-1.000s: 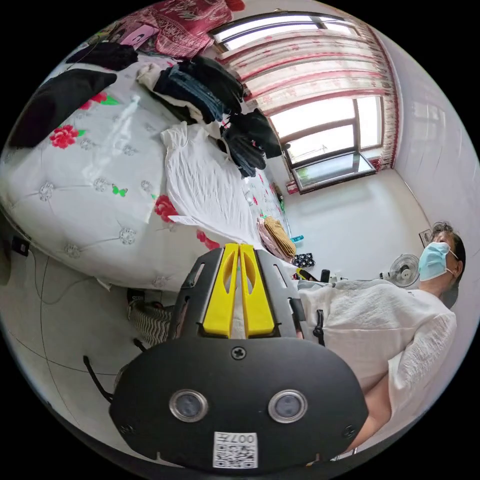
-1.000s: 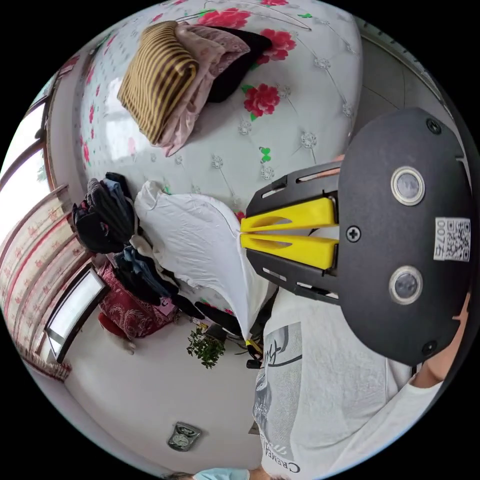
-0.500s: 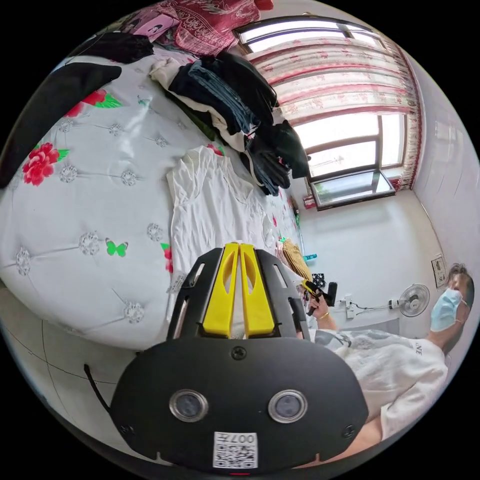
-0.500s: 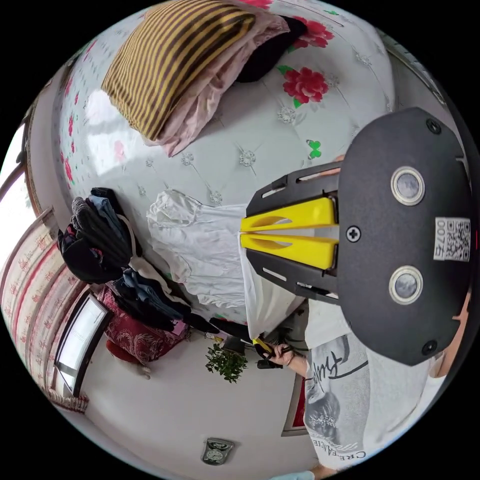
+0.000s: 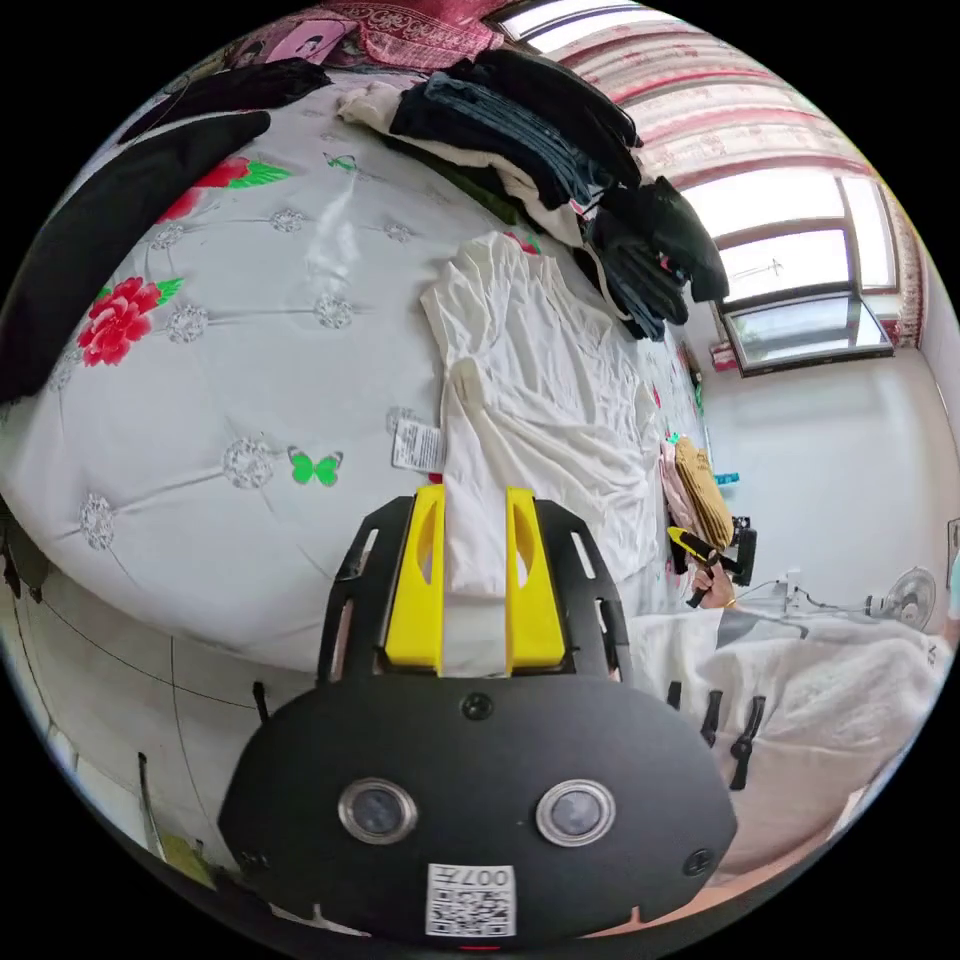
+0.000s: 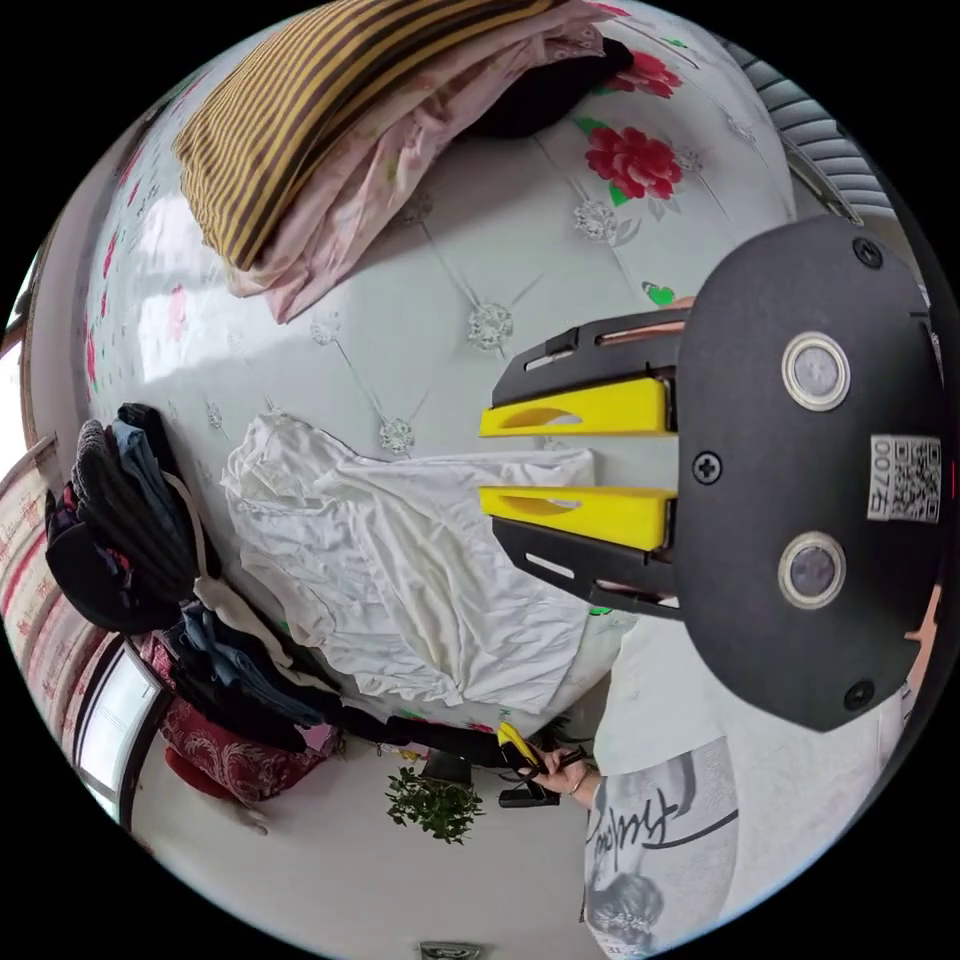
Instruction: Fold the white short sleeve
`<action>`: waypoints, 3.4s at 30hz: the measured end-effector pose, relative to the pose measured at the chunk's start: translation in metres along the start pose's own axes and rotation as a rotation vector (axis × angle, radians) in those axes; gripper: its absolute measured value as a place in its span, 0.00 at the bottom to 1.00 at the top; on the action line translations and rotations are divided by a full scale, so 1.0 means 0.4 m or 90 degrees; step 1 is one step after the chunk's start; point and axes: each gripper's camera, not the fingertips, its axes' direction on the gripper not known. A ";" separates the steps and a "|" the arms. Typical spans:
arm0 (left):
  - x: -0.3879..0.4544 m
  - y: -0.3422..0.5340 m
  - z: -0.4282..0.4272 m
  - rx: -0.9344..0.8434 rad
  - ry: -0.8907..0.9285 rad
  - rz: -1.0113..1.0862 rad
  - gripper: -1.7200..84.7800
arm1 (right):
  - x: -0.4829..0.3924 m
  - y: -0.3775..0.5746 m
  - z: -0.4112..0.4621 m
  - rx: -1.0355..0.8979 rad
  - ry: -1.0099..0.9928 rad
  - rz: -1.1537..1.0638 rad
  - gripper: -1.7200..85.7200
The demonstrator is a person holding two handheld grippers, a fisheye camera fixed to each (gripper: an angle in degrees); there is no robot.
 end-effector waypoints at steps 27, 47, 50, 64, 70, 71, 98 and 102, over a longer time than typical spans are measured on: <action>0.141 -0.284 -0.285 0.094 0.146 0.132 0.01 | -0.188 -0.265 -0.374 0.039 -0.143 -0.203 0.02; 0.164 -0.096 -0.240 0.013 0.007 0.231 0.01 | -0.346 0.026 -0.483 0.092 -0.025 -0.404 0.02; 0.052 -0.009 -0.087 -0.067 -0.027 0.153 0.01 | -0.291 0.109 -0.294 0.011 -0.011 -0.335 0.02; -0.075 0.260 0.019 -0.130 -0.054 0.078 0.01 | -0.228 0.374 -0.063 -0.139 0.008 -0.220 0.02; -0.089 0.335 0.015 -0.109 -0.048 0.051 0.01 | -0.235 0.426 -0.015 -0.176 0.039 -0.205 0.02; -0.092 0.350 0.005 -0.098 -0.051 0.038 0.02 | -0.235 0.429 -0.013 -0.178 0.044 -0.203 0.02; -0.283 -0.201 0.009 0.103 -0.087 -0.037 0.03 | -0.683 0.317 -0.082 -0.031 0.097 -0.191 0.02; -0.364 -0.188 -0.012 0.114 0.022 -0.088 0.01 | -0.672 0.320 -0.082 -0.015 0.080 -0.145 0.02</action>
